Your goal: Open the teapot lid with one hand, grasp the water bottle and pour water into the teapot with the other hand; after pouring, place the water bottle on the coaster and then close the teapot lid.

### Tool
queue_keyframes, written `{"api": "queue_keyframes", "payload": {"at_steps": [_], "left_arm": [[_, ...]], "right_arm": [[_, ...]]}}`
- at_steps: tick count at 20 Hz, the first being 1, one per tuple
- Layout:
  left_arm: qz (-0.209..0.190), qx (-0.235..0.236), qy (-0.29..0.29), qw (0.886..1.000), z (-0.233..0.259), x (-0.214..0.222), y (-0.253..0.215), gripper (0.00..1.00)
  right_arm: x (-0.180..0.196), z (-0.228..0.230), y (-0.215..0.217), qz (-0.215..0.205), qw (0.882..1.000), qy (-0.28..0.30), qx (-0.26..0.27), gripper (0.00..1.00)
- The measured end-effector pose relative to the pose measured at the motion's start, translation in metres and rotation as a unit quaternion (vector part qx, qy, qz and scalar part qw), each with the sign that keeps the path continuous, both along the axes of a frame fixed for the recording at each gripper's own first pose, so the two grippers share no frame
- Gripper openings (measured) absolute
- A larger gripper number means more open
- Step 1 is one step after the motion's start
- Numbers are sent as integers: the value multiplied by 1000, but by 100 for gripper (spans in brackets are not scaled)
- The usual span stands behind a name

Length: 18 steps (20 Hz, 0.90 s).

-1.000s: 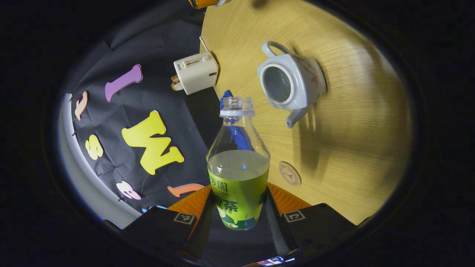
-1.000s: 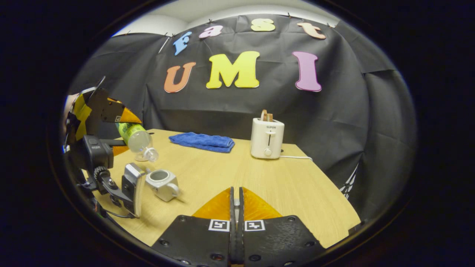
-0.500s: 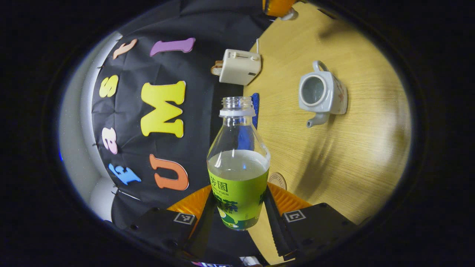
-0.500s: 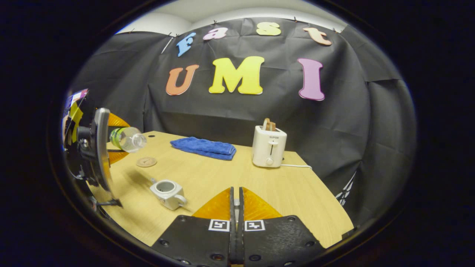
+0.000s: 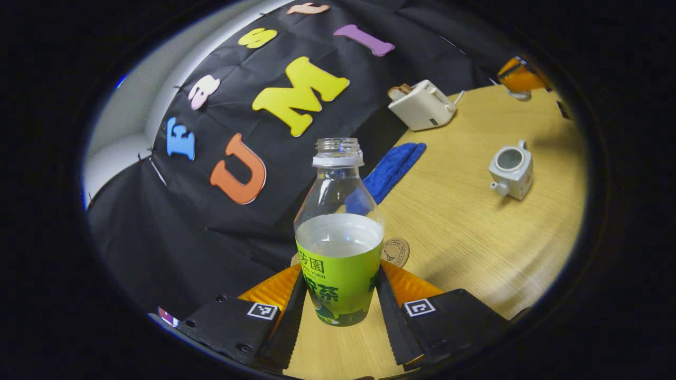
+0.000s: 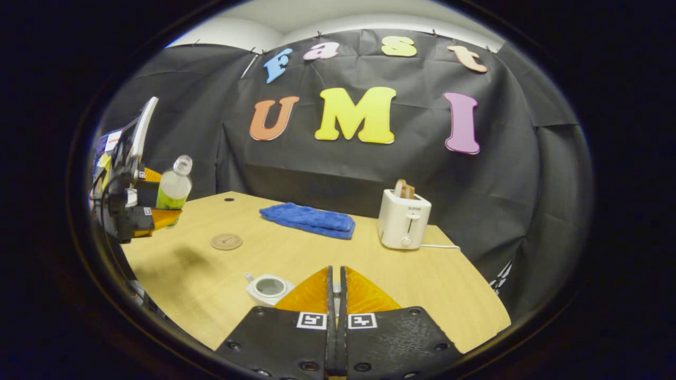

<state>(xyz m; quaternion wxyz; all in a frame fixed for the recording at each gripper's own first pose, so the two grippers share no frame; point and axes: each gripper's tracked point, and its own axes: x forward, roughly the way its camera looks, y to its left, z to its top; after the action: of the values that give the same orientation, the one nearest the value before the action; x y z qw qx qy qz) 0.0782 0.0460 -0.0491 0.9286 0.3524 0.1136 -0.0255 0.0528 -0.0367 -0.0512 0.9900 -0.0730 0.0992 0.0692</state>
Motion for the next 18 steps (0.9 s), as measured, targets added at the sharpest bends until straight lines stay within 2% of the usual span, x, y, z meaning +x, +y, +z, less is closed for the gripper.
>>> {"api": "queue_keyframes", "payload": {"at_steps": [3, 7, 10, 13, 15, 18], "left_arm": [[-1, -72, -30, 997, 14, 17, 4, 71], [-12, -156, -40, 987, 17, 42, -3, 72], [-16, -212, -68, 975, 26, 60, -5, 71], [-13, -268, -69, 961, 23, 84, -7, 71], [-12, -295, -60, 954, 18, 94, -13, 72], [-9, -310, -56, 949, 10, 107, -15, 72]], "right_arm": [[-2, 0, 13, 5, 1000, 3, 2, 0], [-2, 1, 17, 2, 1000, 6, 3, 0], [-4, 2, 17, -2, 1000, 7, 4, 0], [-4, 5, 13, -9, 1000, 4, 2, 0], [-4, 6, 9, -15, 1000, 4, 3, 0], [-3, 3, 2, -22, 1000, 8, 3, 0]]}}
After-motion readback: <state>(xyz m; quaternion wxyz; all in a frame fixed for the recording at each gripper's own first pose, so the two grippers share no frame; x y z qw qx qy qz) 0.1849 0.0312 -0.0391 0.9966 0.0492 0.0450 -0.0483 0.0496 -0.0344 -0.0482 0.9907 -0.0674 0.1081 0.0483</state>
